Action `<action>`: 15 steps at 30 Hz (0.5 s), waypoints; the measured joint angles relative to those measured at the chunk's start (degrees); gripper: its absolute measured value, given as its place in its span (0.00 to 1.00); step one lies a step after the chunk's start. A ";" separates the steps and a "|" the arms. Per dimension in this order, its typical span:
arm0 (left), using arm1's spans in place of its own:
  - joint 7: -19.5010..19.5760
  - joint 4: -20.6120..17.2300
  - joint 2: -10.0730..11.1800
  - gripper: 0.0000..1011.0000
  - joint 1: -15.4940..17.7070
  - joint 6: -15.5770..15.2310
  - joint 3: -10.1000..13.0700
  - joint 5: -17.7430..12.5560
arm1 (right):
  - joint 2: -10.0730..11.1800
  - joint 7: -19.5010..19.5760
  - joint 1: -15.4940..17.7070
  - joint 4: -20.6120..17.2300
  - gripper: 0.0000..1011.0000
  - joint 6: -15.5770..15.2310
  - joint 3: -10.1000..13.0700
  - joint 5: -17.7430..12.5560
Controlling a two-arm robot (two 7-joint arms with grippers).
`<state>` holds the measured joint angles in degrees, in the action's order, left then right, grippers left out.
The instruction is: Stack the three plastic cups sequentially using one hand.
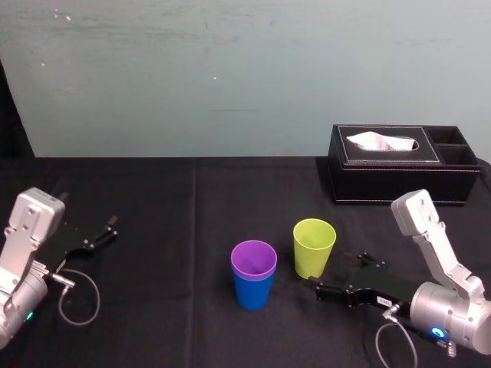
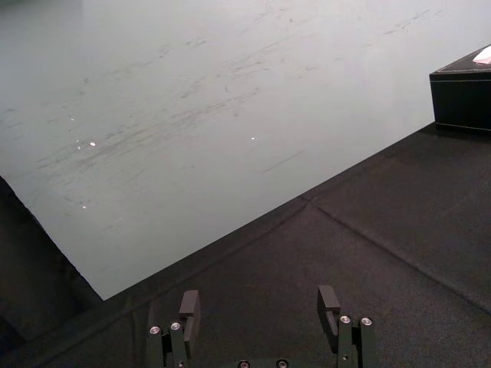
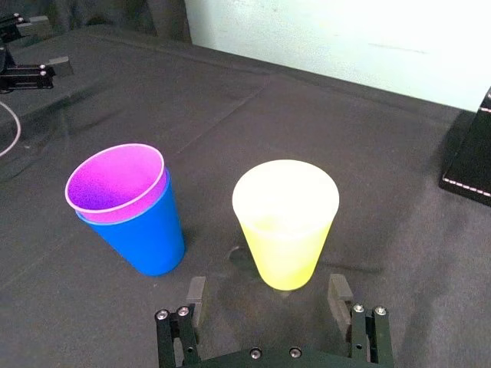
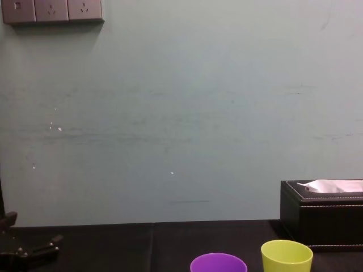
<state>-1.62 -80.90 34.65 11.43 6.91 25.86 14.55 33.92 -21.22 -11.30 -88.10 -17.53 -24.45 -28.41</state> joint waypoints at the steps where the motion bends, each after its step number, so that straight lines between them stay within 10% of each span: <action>1: 0.00 0.00 0.00 0.99 0.00 0.00 0.00 0.00 | -0.16 -0.04 -0.08 0.15 0.99 0.17 0.00 0.19; 15: 0.00 0.00 0.00 0.99 0.00 0.00 0.00 0.00 | -3.62 -1.02 -2.09 3.80 0.99 1.61 0.41 2.55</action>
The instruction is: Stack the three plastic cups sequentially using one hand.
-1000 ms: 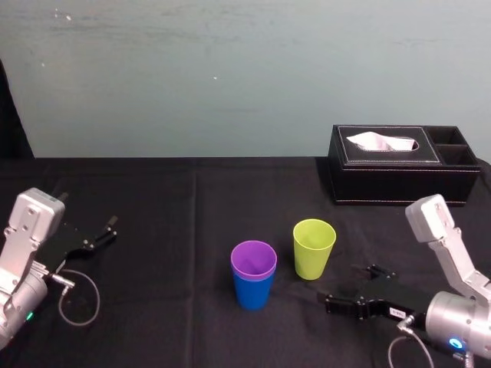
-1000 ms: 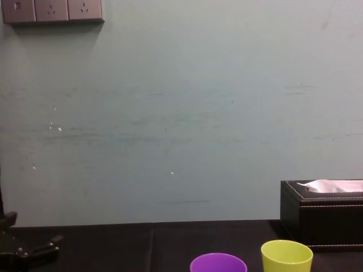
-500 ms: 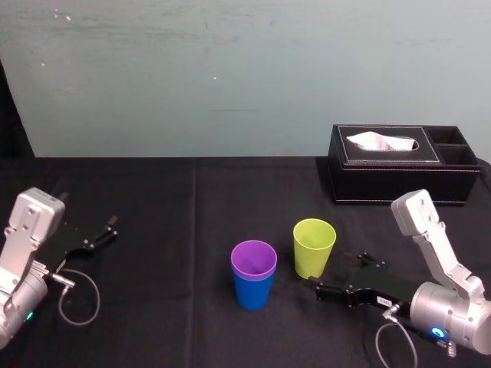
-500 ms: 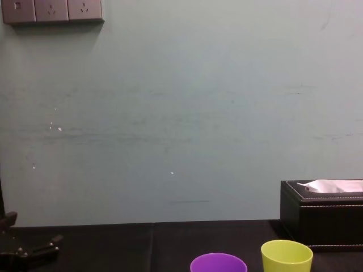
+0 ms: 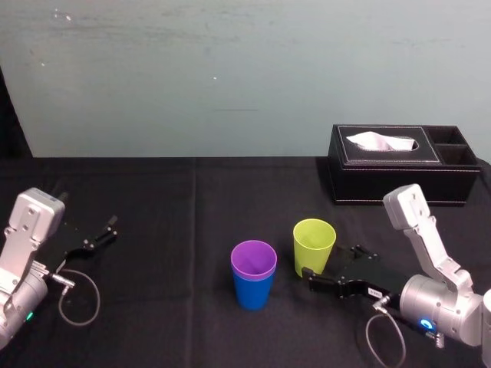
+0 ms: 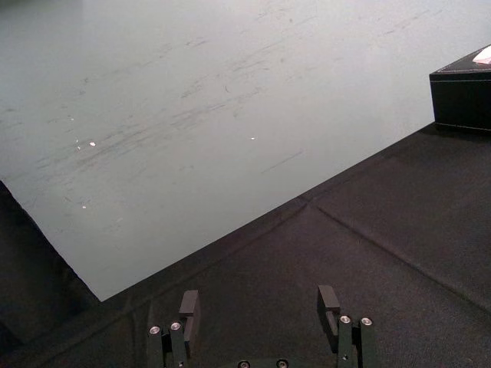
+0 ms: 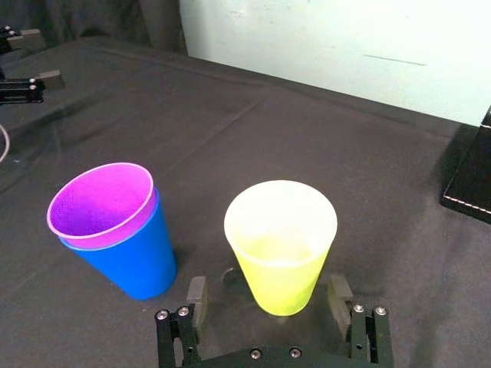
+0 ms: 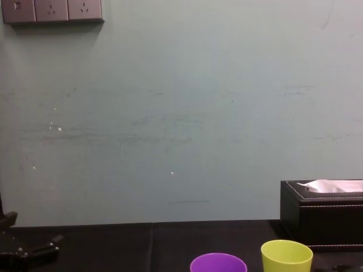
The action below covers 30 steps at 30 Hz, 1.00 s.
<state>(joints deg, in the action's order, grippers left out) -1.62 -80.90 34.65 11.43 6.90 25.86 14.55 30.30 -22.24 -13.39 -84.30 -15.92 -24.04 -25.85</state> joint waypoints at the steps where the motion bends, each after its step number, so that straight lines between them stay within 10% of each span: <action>1: 0.00 0.00 0.00 0.99 0.00 0.00 0.00 0.00 | -0.14 -0.03 -0.12 0.19 0.99 0.00 0.00 0.14; 30: 0.00 0.00 0.00 0.99 0.00 0.00 0.00 0.00 | -3.32 -0.12 -2.13 2.55 0.99 -0.47 0.30 3.82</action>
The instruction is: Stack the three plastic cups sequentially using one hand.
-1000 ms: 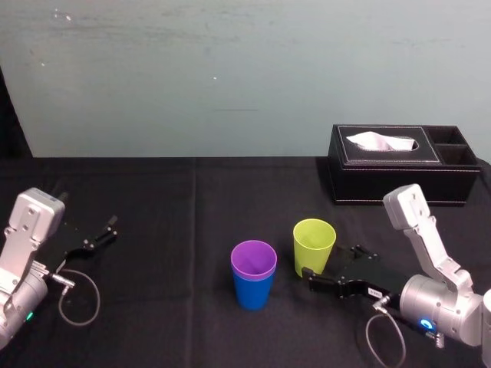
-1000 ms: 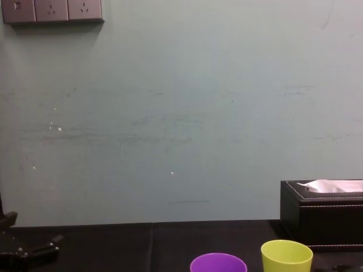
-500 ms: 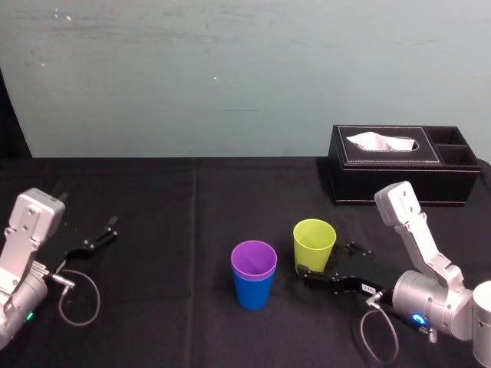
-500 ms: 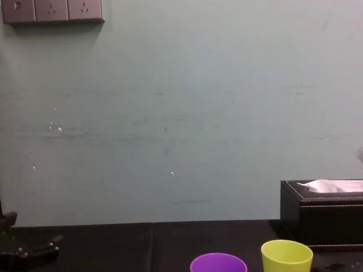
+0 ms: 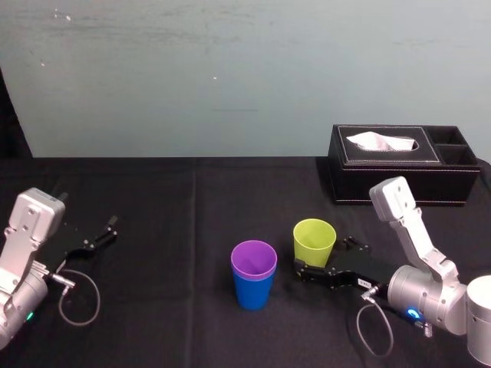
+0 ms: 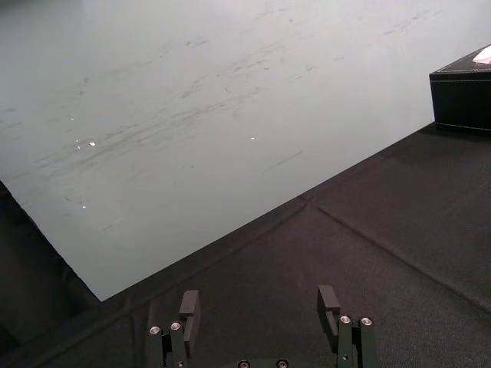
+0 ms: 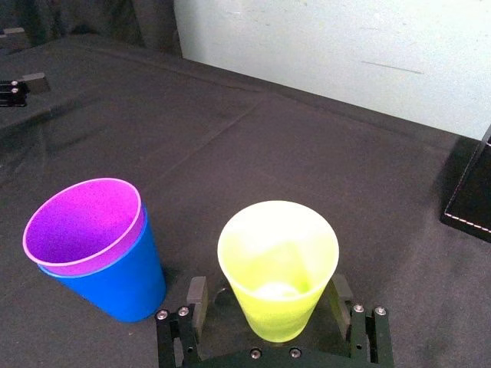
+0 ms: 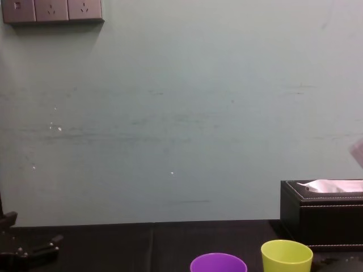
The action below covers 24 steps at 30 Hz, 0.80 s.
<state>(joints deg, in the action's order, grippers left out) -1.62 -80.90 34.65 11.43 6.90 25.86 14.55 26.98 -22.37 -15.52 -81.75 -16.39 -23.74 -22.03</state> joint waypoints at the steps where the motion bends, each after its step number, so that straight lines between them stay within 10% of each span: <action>1: 0.00 0.00 0.00 0.99 0.00 0.00 0.00 0.00 | -0.13 -0.02 -0.14 0.17 0.99 -0.02 0.01 0.15; 24: 0.00 0.00 0.00 0.99 0.00 0.00 0.00 0.00 | -2.35 -0.31 -2.04 2.66 0.99 -0.94 -0.14 1.85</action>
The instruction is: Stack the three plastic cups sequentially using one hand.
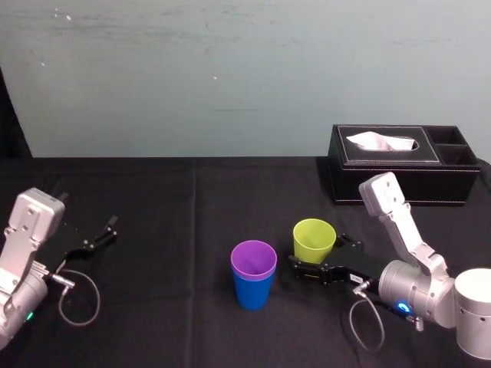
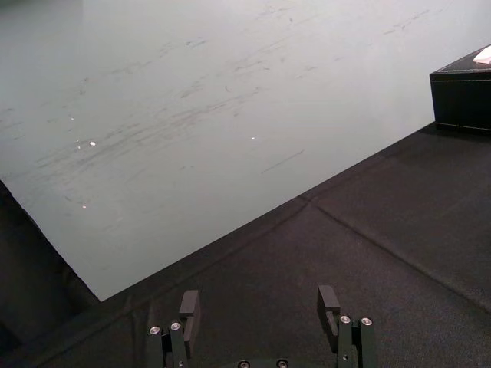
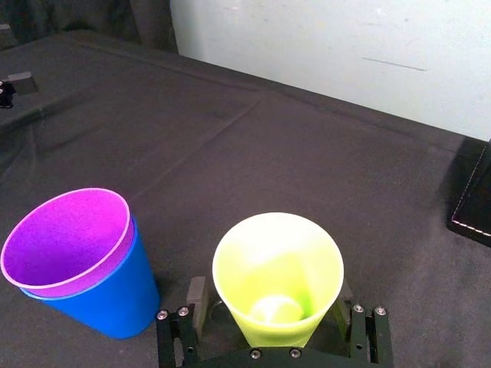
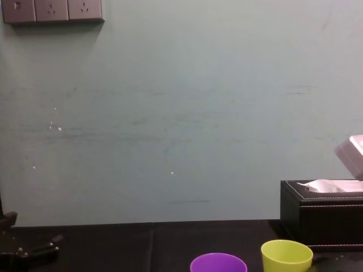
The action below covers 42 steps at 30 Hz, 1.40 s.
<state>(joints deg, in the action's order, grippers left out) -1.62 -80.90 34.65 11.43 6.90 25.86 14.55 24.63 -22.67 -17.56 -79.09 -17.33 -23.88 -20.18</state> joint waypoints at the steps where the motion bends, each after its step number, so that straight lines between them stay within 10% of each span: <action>1: 0.00 0.00 0.00 0.99 0.00 0.00 0.00 0.00 | -0.06 -0.05 -0.03 0.10 0.99 0.06 0.00 0.12; 34: 0.00 0.00 0.00 0.99 0.00 0.00 0.00 0.00 | -1.05 -0.37 -0.24 1.44 0.99 1.11 0.12 1.14; 42: 0.00 0.00 0.00 0.99 0.00 0.00 0.00 0.00 | -1.01 -0.36 -0.24 1.42 0.80 1.11 0.12 1.13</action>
<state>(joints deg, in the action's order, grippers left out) -1.62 -80.90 34.65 11.43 6.91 25.86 14.55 23.61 -23.03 -17.80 -77.67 -16.22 -23.76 -19.06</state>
